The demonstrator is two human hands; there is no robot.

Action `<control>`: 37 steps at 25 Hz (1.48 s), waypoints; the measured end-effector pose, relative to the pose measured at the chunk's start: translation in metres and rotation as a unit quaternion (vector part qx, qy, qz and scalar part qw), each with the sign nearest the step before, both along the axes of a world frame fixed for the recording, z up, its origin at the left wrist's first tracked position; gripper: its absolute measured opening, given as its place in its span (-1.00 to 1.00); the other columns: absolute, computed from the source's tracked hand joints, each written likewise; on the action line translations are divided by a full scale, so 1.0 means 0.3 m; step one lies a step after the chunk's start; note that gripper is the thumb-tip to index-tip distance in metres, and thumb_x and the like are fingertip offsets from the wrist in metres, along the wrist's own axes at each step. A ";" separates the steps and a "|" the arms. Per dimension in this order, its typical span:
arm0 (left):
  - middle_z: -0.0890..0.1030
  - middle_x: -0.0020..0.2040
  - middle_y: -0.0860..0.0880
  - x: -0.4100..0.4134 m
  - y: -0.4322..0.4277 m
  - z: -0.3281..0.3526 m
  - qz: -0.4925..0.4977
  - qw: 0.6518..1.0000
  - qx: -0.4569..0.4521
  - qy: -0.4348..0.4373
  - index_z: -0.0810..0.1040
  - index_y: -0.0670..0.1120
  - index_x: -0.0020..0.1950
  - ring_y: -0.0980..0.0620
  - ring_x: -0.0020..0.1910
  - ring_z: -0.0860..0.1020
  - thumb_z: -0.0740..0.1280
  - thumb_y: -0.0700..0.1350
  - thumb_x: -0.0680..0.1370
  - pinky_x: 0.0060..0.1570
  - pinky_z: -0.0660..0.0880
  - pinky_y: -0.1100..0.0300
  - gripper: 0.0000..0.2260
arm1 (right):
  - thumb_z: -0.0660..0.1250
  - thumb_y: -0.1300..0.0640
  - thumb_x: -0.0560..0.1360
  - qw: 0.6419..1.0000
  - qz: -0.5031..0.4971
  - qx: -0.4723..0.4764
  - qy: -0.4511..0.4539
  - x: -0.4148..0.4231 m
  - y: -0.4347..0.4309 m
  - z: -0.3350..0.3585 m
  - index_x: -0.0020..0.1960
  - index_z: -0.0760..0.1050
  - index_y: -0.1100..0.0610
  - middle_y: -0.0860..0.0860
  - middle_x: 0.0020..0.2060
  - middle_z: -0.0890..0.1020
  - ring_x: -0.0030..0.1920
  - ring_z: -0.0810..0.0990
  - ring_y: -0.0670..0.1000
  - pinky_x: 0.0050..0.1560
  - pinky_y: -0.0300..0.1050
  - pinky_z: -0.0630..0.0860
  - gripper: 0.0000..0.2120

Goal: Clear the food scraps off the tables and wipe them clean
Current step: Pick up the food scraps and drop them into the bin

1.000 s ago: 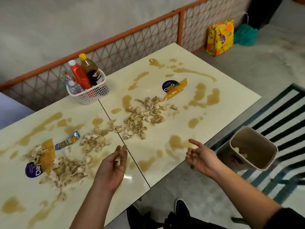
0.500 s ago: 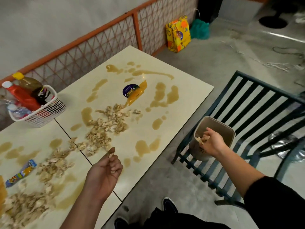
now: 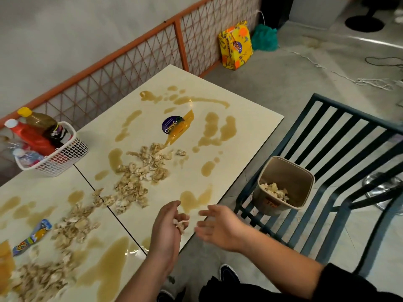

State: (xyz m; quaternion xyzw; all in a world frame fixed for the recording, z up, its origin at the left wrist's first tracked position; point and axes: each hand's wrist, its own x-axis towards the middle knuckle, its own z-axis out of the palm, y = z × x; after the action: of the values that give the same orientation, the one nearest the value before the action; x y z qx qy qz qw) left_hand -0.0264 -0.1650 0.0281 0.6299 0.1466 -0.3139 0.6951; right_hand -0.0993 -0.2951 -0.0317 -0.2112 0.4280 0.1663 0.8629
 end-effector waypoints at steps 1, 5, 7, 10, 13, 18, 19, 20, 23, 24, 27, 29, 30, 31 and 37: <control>0.54 -0.14 -0.09 -0.019 -0.021 -0.003 -0.030 0.999 0.031 -0.028 0.53 -0.04 0.06 -0.04 -0.21 0.54 0.22 -0.04 0.66 -0.25 0.44 0.12 -0.87 | 0.10 -0.05 0.67 0.999 0.007 0.041 -0.031 0.017 0.043 0.034 0.28 0.45 0.29 0.26 0.05 0.56 -0.01 0.61 0.22 -0.02 0.05 0.58 -0.56; 0.54 -0.03 0.12 -0.075 -0.041 -0.021 -0.232 0.899 0.219 -0.300 0.39 0.15 0.04 0.22 0.06 0.50 0.12 0.24 0.57 0.02 0.43 0.14 -0.78 | 0.05 -0.11 0.68 0.989 -0.055 0.121 -0.062 0.057 0.069 0.181 0.17 0.53 0.22 0.19 -0.01 0.66 0.08 0.63 0.17 0.16 0.02 0.52 -0.55; 0.46 0.16 0.29 -0.081 -0.030 -0.018 -0.324 0.770 0.315 -0.451 0.36 0.12 0.22 0.45 0.27 0.30 -0.05 0.19 0.62 0.40 0.23 0.10 -0.68 | 0.07 -0.05 0.70 0.988 -0.070 0.116 -0.068 0.052 0.032 0.225 0.04 0.53 0.20 0.16 -0.13 0.67 -0.04 0.68 0.13 0.11 0.00 0.54 -0.62; 0.25 0.44 0.28 -0.038 0.006 -0.037 -0.399 0.707 0.341 -0.474 0.22 0.09 0.53 0.34 0.54 0.03 -0.16 0.10 0.69 0.57 -0.12 0.06 -0.57 | 0.07 0.19 0.70 0.993 -0.045 0.059 -0.097 0.026 -0.002 0.244 0.11 0.53 0.33 0.19 -0.15 0.69 -0.18 0.72 0.09 -0.03 -0.04 0.60 -0.70; 0.37 0.47 0.19 0.004 0.029 -0.031 -0.391 0.713 0.320 -0.487 0.36 0.13 0.49 0.19 0.50 0.24 -0.04 0.08 0.69 0.48 0.22 0.04 -0.59 | 0.08 0.39 0.65 0.991 -0.033 0.009 -0.131 0.011 -0.010 0.232 0.16 0.51 0.40 0.22 -0.08 0.68 -0.06 0.69 0.12 0.04 -0.03 0.67 -0.75; 0.53 -0.01 0.18 0.020 0.015 0.003 -0.276 0.746 0.283 -0.536 0.66 0.12 0.19 0.17 0.05 0.47 0.28 0.05 0.59 0.05 0.43 0.26 -0.76 | 0.29 0.35 0.60 0.984 -0.050 -0.075 -0.152 0.001 -0.021 0.196 0.23 0.54 0.41 0.26 0.02 0.68 -0.02 0.72 0.12 0.01 -0.06 0.68 -0.77; 0.53 -0.02 0.20 0.017 0.011 0.012 -0.284 0.750 0.281 -0.527 0.66 0.13 0.19 0.19 0.06 0.46 0.31 0.05 0.59 0.06 0.41 0.30 -0.78 | 0.32 0.35 0.59 0.983 -0.050 -0.092 -0.149 -0.004 -0.026 0.183 0.24 0.53 0.41 0.26 0.01 0.68 -0.03 0.71 0.11 0.01 -0.04 0.68 -0.76; 0.53 -0.01 0.22 0.012 0.010 0.019 -0.300 0.752 0.281 -0.515 0.65 0.15 0.22 0.23 0.09 0.44 0.33 0.06 0.59 0.09 0.38 0.34 -0.77 | 0.33 0.35 0.58 0.982 -0.052 -0.112 -0.141 -0.008 -0.034 0.163 0.24 0.52 0.42 0.25 -0.01 0.68 -0.05 0.71 0.11 0.01 -0.03 0.67 -0.75; 0.51 0.12 0.27 -0.010 0.027 0.020 -0.343 0.775 0.281 -0.450 0.54 0.20 0.34 0.31 0.17 0.41 0.35 0.10 0.57 0.16 0.35 0.36 -0.68 | 0.29 0.37 0.60 0.979 -0.102 -0.153 -0.085 -0.013 -0.094 0.083 0.22 0.50 0.41 0.21 -0.13 0.67 -0.12 0.68 0.10 -0.05 -0.02 0.68 -0.79; 0.51 0.15 0.29 -0.015 0.041 0.016 -0.340 0.793 0.274 -0.424 0.53 0.20 0.34 0.32 0.17 0.43 0.35 0.10 0.57 0.13 0.38 0.35 -0.67 | 0.26 0.37 0.62 0.976 -0.127 -0.169 -0.058 -0.016 -0.135 0.050 0.23 0.49 0.40 0.20 -0.15 0.66 -0.14 0.66 0.09 -0.05 -0.03 0.66 -0.79; 0.56 0.08 0.28 -0.014 0.102 0.004 -0.303 0.840 0.260 -0.367 0.58 0.19 0.22 0.30 0.08 0.50 0.37 0.01 0.58 -0.05 0.41 0.41 -0.78 | 0.27 0.31 0.63 0.958 -0.219 -0.184 0.027 -0.066 -0.329 -0.091 0.32 0.47 0.35 0.18 -0.03 0.64 -0.09 0.62 0.04 -0.01 -0.07 0.60 -0.73; 0.62 0.00 0.26 0.000 0.152 -0.002 -0.260 0.864 0.259 -0.344 0.64 0.17 0.09 0.25 0.01 0.55 0.39 -0.06 0.57 -0.11 0.47 0.34 -0.85 | 0.28 0.19 0.65 0.939 -0.297 -0.158 0.074 -0.123 -0.449 -0.169 0.38 0.44 0.27 0.17 0.15 0.64 0.02 0.65 0.05 0.02 -0.05 0.60 -0.67; 0.64 -0.03 0.25 0.008 0.176 -0.004 -0.239 0.876 0.257 -0.332 0.66 0.16 0.03 0.22 -0.01 0.58 0.39 -0.10 0.58 -0.13 0.50 0.31 -0.85 | 0.23 0.10 0.68 0.928 -0.335 -0.139 0.088 -0.151 -0.493 -0.195 0.44 0.39 0.24 0.17 0.21 0.63 0.09 0.65 0.07 0.11 -0.01 0.59 -0.62; 0.66 -0.06 0.25 0.016 0.199 -0.007 -0.223 0.885 0.255 -0.320 0.67 0.14 -0.01 0.20 -0.03 0.60 0.38 -0.13 0.58 -0.13 0.52 0.29 -0.84 | 0.15 0.00 0.70 0.919 -0.366 -0.115 0.093 -0.171 -0.530 -0.221 0.50 0.33 0.22 0.17 0.26 0.61 0.17 0.63 0.11 0.24 0.04 0.55 -0.55; 0.70 -0.12 0.16 0.052 0.342 -0.013 -0.172 0.913 0.250 -0.271 0.69 0.11 -0.05 0.13 -0.07 0.65 0.34 -0.17 0.61 -0.01 0.55 0.15 -0.80 | 0.06 0.05 0.70 0.958 -0.241 -0.101 0.117 -0.160 -0.477 -0.252 0.53 0.27 0.25 0.23 0.38 0.52 0.37 0.49 0.25 0.39 0.17 0.40 -0.53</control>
State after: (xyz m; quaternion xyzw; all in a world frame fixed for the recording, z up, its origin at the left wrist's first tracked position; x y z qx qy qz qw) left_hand -0.0108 -0.0626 0.0241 0.8596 -0.0843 -0.1984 0.4633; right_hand -0.1475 -0.4382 -0.1073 -0.1668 0.5789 -0.0676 0.7953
